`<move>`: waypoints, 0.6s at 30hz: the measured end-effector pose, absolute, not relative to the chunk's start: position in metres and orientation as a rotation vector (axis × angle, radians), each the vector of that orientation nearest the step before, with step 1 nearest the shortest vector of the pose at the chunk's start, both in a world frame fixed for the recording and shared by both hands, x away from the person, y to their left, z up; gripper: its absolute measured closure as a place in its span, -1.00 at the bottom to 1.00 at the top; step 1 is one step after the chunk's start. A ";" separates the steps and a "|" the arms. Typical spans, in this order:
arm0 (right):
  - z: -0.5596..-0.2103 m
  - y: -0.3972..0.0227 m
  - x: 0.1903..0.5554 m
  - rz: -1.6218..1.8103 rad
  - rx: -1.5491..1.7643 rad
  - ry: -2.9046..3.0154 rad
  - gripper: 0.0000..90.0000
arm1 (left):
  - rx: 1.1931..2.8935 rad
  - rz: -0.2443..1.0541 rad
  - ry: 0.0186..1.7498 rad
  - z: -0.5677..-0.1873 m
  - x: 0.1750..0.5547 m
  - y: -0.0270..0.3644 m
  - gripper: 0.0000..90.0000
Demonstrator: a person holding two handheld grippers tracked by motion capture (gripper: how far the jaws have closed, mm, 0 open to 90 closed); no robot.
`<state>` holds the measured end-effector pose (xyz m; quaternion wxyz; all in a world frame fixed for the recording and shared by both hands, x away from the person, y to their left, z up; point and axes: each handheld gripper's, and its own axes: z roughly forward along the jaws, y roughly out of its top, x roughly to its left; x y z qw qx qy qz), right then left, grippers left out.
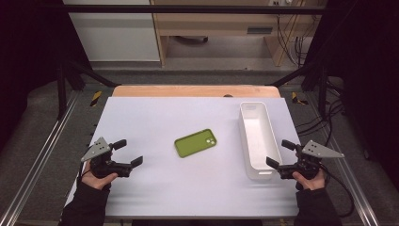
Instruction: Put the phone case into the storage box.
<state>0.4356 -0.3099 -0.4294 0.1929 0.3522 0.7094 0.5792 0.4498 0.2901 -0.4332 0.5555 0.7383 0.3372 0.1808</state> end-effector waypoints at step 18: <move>-0.428 -0.310 0.435 1.623 0.981 1.993 -0.98 | 1.766 0.426 0.785 -0.430 0.450 0.282 -1.00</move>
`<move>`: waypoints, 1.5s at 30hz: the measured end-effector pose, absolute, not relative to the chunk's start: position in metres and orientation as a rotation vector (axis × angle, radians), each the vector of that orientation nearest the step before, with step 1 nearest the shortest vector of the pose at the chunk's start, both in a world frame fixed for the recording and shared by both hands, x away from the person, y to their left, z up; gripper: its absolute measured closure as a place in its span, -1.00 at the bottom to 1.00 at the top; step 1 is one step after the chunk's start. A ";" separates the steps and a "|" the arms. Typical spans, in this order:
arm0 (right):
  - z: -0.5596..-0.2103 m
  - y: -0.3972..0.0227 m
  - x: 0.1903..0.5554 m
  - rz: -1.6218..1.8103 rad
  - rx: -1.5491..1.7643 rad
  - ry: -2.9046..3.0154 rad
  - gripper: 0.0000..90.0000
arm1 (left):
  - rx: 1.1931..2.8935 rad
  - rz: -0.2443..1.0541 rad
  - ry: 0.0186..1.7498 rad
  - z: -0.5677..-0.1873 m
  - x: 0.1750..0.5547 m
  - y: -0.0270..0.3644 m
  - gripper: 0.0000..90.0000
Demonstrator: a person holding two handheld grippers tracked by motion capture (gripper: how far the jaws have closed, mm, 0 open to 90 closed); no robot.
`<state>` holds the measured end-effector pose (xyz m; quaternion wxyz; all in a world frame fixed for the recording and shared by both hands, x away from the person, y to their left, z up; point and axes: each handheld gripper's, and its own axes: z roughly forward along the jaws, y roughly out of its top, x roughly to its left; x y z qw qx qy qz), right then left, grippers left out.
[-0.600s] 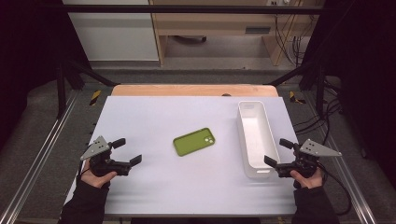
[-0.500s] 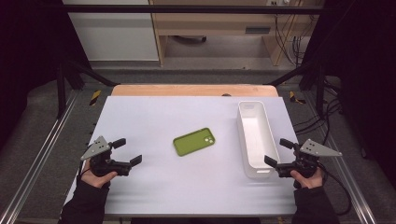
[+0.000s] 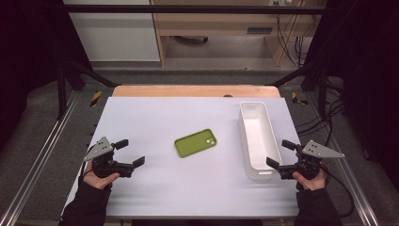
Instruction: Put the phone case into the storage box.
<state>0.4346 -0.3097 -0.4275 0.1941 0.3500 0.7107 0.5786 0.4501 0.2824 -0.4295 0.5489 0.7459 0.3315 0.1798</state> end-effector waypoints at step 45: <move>-0.425 -0.310 0.434 1.612 0.971 1.999 -0.98 | 1.832 0.430 0.761 -0.393 0.472 0.244 -1.00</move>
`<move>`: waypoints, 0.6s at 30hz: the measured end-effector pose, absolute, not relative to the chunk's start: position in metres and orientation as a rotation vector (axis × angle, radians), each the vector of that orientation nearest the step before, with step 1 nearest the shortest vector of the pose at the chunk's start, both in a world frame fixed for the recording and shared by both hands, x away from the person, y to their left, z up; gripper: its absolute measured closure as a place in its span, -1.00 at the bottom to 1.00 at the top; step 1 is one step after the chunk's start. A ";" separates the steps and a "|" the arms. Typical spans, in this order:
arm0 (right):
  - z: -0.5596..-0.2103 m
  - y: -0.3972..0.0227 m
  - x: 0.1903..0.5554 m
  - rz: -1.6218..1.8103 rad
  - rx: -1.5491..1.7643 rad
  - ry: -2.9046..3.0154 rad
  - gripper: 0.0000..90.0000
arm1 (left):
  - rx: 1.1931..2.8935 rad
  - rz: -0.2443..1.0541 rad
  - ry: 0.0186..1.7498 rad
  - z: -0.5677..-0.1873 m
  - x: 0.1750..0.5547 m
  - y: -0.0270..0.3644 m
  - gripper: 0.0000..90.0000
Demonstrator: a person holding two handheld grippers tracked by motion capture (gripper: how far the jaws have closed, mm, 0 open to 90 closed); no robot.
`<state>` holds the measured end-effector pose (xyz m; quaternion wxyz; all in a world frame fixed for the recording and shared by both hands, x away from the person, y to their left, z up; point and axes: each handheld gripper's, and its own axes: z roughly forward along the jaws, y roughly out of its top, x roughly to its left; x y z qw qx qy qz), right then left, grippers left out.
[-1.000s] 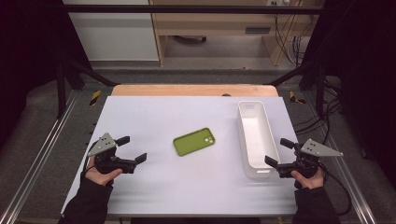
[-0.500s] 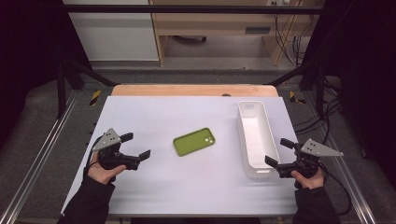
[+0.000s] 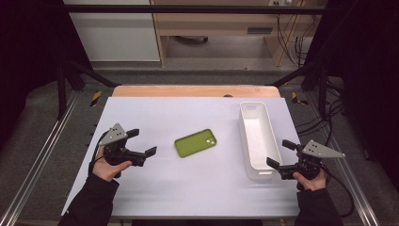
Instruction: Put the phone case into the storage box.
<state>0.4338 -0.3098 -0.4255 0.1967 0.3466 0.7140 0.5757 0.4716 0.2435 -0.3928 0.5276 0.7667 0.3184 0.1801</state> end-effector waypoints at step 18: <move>-0.425 -0.310 0.434 1.614 0.968 1.998 -0.98 | 1.876 0.415 0.747 -0.389 0.491 0.217 -1.00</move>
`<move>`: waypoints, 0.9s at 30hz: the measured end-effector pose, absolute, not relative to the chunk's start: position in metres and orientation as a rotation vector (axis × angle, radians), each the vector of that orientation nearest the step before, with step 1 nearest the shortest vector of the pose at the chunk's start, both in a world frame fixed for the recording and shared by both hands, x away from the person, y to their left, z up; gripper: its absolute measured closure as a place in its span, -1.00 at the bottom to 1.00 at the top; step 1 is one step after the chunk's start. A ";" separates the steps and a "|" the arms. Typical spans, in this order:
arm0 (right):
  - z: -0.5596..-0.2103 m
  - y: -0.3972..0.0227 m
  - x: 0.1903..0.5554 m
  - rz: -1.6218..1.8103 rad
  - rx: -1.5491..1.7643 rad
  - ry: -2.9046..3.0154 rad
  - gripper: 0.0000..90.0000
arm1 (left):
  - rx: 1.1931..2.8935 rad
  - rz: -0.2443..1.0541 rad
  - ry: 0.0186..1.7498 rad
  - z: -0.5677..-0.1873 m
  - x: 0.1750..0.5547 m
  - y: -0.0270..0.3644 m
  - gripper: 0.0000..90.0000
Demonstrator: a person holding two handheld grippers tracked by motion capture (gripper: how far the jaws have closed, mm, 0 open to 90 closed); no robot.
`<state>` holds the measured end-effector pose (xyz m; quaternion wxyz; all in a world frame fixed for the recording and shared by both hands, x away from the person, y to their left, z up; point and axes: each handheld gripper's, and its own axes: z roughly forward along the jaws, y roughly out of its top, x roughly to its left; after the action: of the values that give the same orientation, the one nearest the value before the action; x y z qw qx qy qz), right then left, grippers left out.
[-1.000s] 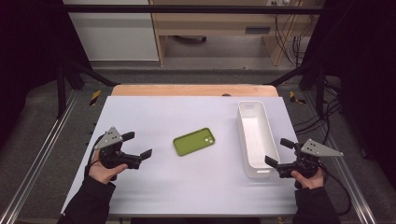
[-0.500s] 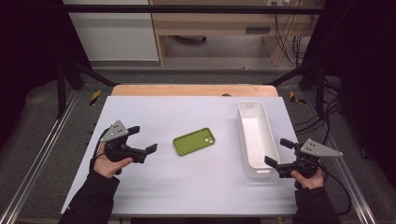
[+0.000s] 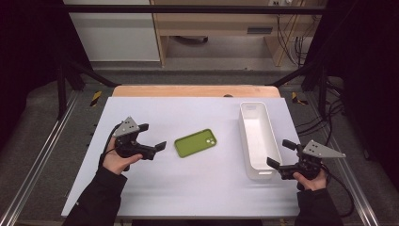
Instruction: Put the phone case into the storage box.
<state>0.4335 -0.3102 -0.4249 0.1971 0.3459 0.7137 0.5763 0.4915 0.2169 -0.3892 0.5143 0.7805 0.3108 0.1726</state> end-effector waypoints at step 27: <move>-0.425 -0.310 0.434 1.612 0.973 1.997 -0.98 | 1.933 0.397 0.752 -0.393 0.520 0.185 -1.00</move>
<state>0.4336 -0.3104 -0.4246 0.1971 0.3477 0.7133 0.5758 0.5197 0.1847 -0.3932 0.4923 0.7968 0.3098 0.1636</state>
